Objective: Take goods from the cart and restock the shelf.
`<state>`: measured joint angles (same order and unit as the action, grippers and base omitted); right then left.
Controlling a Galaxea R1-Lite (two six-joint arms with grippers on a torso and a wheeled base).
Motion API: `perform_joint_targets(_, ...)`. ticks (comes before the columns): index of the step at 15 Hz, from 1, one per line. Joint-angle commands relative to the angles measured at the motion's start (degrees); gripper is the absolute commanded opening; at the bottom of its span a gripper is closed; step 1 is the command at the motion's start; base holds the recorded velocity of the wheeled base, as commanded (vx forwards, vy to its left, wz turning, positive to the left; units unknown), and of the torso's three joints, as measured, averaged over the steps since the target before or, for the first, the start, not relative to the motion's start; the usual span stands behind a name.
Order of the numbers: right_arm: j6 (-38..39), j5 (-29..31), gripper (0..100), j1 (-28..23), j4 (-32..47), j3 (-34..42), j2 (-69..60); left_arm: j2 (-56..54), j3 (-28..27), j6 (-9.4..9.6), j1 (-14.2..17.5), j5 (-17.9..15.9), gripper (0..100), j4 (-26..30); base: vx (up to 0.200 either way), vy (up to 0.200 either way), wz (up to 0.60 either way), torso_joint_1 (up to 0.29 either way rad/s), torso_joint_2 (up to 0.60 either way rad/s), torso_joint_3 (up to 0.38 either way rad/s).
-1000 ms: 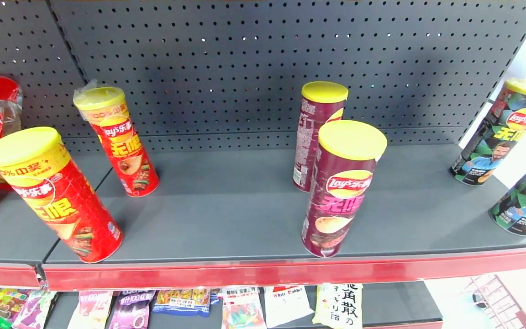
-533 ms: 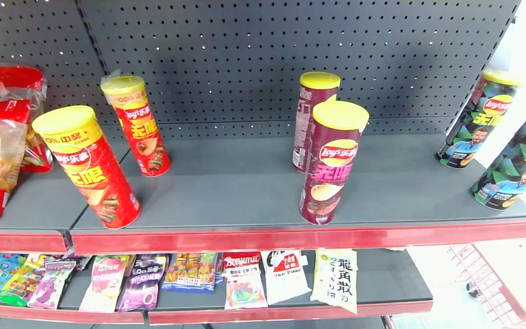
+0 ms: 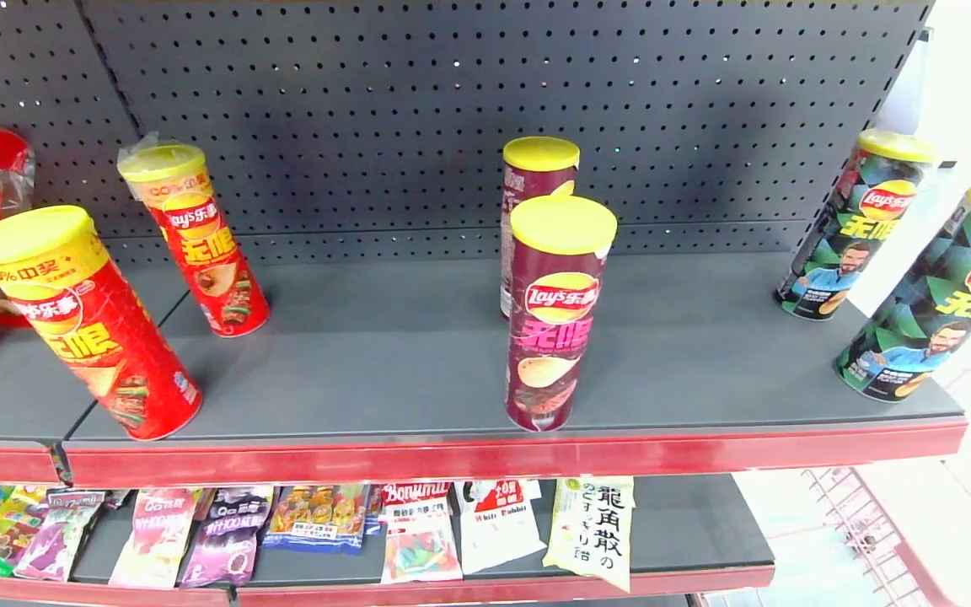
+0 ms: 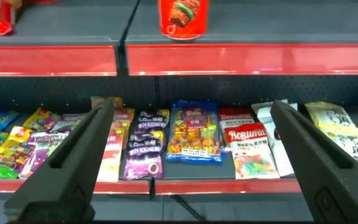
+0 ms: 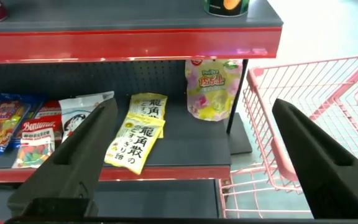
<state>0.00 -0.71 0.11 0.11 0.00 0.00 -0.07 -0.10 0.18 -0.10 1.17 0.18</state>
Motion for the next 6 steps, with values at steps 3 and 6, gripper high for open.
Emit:
perform_joint_targets(3, 0.0, 0.0, 100, 0.1, 0.0, 0.0, 0.1, 0.1, 0.0, -0.01, 0.1, 0.0, 100, 0.0, 0.000, 0.000, 0.00, 0.000, 0.00, 0.000)
perform_joint_targets(6, 0.0, 0.0, 100, 0.1, 0.0, 0.0, 0.1, 0.1, 0.0, -0.09, 0.1, 0.0, 100, 0.0, 0.000, 0.000, 0.00, 0.000, 0.00, 0.000)
